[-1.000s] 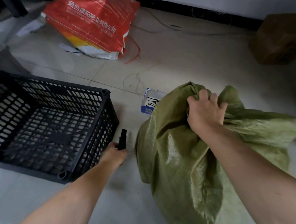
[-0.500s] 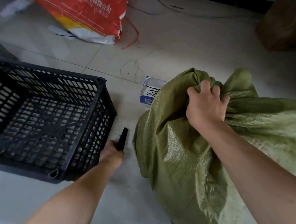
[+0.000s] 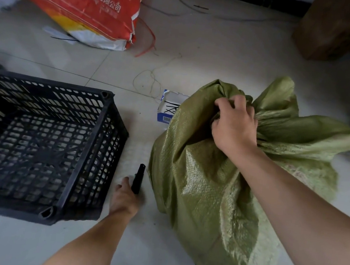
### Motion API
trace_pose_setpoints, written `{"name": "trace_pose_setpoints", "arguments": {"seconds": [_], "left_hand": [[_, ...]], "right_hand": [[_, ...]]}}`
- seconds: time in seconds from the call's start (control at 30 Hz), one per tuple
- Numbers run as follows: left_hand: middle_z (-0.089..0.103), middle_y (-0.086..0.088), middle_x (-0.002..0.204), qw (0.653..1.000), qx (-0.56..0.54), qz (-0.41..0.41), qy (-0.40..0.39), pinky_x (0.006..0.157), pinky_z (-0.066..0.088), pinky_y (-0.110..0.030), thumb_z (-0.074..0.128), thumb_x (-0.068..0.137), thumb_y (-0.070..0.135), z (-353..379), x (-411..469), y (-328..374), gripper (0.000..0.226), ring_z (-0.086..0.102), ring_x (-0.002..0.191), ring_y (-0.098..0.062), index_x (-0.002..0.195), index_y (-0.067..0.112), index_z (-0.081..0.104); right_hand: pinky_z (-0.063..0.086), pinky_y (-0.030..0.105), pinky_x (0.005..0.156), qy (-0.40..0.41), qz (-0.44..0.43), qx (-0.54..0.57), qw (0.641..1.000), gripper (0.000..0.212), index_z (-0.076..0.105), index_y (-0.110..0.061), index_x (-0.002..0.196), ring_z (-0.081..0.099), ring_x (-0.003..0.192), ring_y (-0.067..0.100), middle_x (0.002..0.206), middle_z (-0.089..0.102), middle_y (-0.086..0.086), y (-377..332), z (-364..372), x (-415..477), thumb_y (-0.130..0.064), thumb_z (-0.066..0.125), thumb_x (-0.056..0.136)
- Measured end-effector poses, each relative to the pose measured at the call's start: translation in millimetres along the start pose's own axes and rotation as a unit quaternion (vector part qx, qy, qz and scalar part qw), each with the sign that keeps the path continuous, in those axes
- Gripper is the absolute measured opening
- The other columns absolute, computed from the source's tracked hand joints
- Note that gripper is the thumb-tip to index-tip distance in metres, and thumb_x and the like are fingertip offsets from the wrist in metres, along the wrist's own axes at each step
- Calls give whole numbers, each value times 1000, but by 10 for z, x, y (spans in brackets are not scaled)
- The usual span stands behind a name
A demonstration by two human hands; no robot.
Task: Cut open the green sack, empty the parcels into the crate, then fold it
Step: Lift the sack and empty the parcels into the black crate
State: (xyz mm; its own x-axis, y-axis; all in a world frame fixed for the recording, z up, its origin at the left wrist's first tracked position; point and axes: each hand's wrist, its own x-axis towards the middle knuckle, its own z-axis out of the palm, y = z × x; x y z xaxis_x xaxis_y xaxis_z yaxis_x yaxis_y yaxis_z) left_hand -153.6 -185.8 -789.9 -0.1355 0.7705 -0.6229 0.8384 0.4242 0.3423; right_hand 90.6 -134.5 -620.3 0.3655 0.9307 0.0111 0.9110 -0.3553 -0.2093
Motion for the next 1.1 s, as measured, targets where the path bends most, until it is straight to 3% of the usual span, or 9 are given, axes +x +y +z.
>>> {"name": "trace_pose_setpoints", "arguments": {"seconds": [0.13,0.33,0.4,0.5,0.6,0.77,0.93,1.1], "left_hand": [[43,-20,144,999,-15,-29,-18,102,42,-41,50,97,20,-44,19,42,59,46,131,-38,151,18,26],[50,-7,147,990,-138,4,-18,105,43,-39,51,97,41,-318,23,359,54,51,130,-29,148,27,38],[48,-5,149,978,-197,12,-66,107,43,-42,53,96,44,-375,-71,530,59,50,131,-29,149,29,36],[47,-9,142,939,-309,-41,-146,94,51,-42,59,92,46,-335,-276,743,73,52,118,-30,154,30,24],[47,-11,141,923,-342,-87,-158,96,51,-41,65,88,42,-243,-419,851,82,53,116,-32,155,27,20],[62,-18,128,908,-377,-104,-150,99,52,-47,63,92,24,-125,-487,874,54,62,111,-35,140,6,48],[62,-9,118,939,-327,-54,-92,90,53,-38,55,97,27,-415,-727,996,40,60,105,-30,136,20,53],[68,-6,106,934,-352,-47,-35,89,57,-44,53,95,27,-966,-1258,1128,27,66,95,-28,121,27,62]], "right_hand": [[43,46,102,-10,2,52,999,61,35,-26,144,43,116,35,142,31,9,32,-40,-29,-15,59,89],[43,45,101,-13,-2,54,998,59,38,-25,143,42,119,33,138,34,7,48,-122,-100,-14,57,89],[44,46,99,0,8,70,997,54,42,-24,140,44,117,33,134,39,8,60,-177,-116,-13,55,89],[47,42,93,37,14,103,994,41,52,-21,130,47,113,33,127,44,8,92,-296,-119,-13,54,90],[46,38,92,55,4,114,992,37,56,-21,126,47,112,31,124,45,7,107,-414,-137,-13,55,90],[47,36,88,74,-7,121,990,35,58,-22,122,48,108,28,118,46,4,172,-575,-202,-13,55,88],[46,44,95,93,-8,116,989,36,60,-23,121,47,113,28,118,45,4,202,-995,-250,-11,56,87],[38,39,102,71,-38,116,990,38,58,-20,126,43,120,29,125,44,5,32,-1676,-361,-10,54,89]]}}
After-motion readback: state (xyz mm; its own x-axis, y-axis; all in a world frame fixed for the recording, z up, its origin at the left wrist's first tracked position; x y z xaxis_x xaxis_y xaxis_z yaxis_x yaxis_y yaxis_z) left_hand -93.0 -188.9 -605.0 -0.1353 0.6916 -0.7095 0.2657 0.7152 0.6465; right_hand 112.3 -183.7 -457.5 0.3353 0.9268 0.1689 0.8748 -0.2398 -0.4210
